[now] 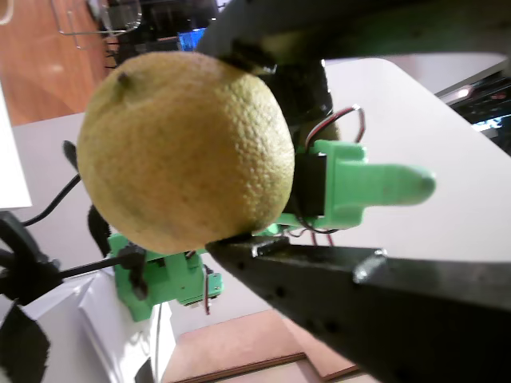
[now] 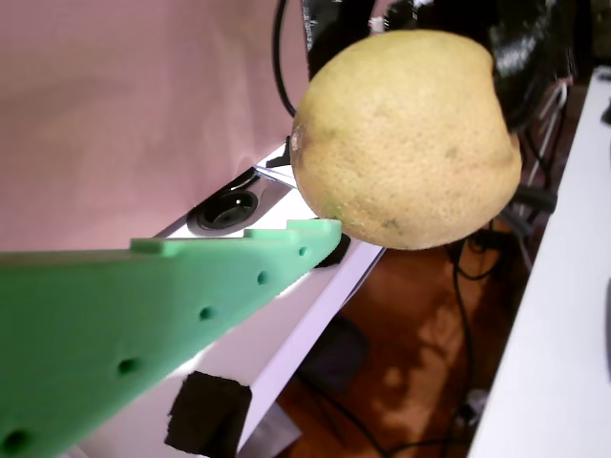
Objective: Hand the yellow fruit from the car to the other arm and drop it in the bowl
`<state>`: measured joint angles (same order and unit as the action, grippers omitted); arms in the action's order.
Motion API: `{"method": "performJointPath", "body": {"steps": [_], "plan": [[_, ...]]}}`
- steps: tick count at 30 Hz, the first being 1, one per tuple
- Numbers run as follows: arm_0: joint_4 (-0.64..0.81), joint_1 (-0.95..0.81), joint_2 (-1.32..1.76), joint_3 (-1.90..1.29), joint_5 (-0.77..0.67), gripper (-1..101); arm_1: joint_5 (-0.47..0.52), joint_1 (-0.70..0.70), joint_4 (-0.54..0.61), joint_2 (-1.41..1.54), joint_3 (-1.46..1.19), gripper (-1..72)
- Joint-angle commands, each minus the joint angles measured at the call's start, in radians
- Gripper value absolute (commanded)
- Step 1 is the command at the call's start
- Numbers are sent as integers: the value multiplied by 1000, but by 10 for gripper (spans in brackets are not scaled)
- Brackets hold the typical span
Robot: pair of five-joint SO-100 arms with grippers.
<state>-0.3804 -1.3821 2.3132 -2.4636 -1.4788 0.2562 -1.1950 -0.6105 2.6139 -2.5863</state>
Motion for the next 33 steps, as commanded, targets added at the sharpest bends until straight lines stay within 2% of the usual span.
{"method": "performJointPath", "body": {"steps": [1, 7, 14, 33], "plan": [[31, -2, 20, 21, -12, 2, -41, 18, 46, -54, 78, 377], [14, 3, 32, 21, -12, 2, -103, 29, 32, -87, 63, 386], [-8, 5, 54, 21, -12, 2, -124, 38, 20, -61, 28, 388], [-37, 5, 61, 21, -11, 2, -43, 100, 123, -233, 104, 348]]}}
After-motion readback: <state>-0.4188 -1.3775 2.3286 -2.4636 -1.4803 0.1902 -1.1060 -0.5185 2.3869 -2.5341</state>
